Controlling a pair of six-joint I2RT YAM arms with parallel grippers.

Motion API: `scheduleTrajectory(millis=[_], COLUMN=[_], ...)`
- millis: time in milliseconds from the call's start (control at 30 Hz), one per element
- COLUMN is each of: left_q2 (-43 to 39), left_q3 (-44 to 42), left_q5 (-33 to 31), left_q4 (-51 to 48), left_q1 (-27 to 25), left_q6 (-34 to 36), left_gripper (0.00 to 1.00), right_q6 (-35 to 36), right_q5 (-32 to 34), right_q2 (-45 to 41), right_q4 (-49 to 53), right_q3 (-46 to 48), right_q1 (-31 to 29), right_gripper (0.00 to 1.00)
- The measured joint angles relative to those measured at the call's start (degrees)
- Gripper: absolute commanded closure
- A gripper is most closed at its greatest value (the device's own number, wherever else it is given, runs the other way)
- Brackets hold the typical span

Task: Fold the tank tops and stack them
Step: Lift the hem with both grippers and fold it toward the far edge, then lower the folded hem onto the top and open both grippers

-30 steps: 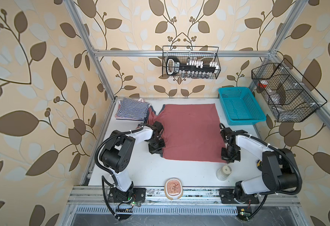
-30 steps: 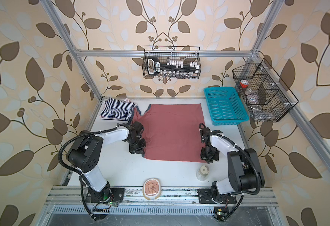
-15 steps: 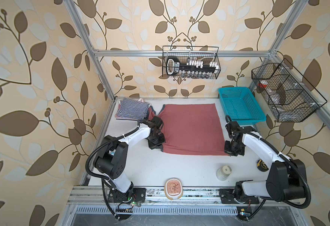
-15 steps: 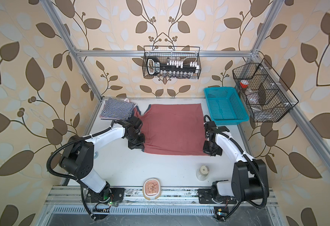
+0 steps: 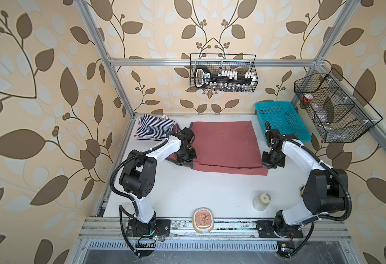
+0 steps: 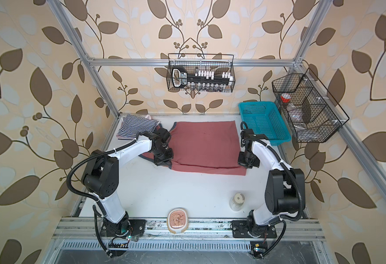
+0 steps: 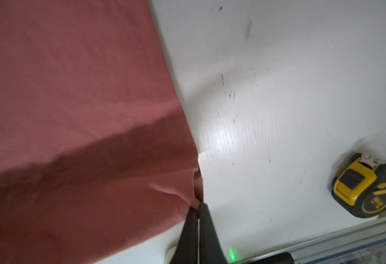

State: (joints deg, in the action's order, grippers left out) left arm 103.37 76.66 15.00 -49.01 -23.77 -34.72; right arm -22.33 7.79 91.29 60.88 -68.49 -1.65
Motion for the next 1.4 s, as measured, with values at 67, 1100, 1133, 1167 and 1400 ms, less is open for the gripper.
scheduleTrajectory(millis=[67,1100,1133,1167,1400], left_q2=[1.1,17.5,18.1,18.8,21.3], left_q3=[1.4,20.9,21.6,22.1,23.4], left_q5=[-0.2,-0.3,-0.3,-0.3,-0.1], left_q4=[-0.6,-5.3,-5.5,-5.6,-5.9], left_q1=[0.4,4.5,4.7,4.8,5.4], left_q6=[0.1,1.8,1.9,2.0,2.6], left_gripper=[1.0,0.99,0.97,0.94,0.8], right_q6=[1.0,7.1,7.2,7.3,7.7], right_q5=[-0.4,-2.5,-2.6,-2.7,-3.5], right_q2=[2.4,25.7,26.4,27.0,31.3], right_q4=[0.3,4.1,4.2,4.4,5.6], right_q3=[-2.6,-29.6,-30.7,-31.6,-35.9], right_q1=[0.2,1.5,1.6,1.6,1.8], right_gripper=[1.0,1.0,1.0,1.0,1.0])
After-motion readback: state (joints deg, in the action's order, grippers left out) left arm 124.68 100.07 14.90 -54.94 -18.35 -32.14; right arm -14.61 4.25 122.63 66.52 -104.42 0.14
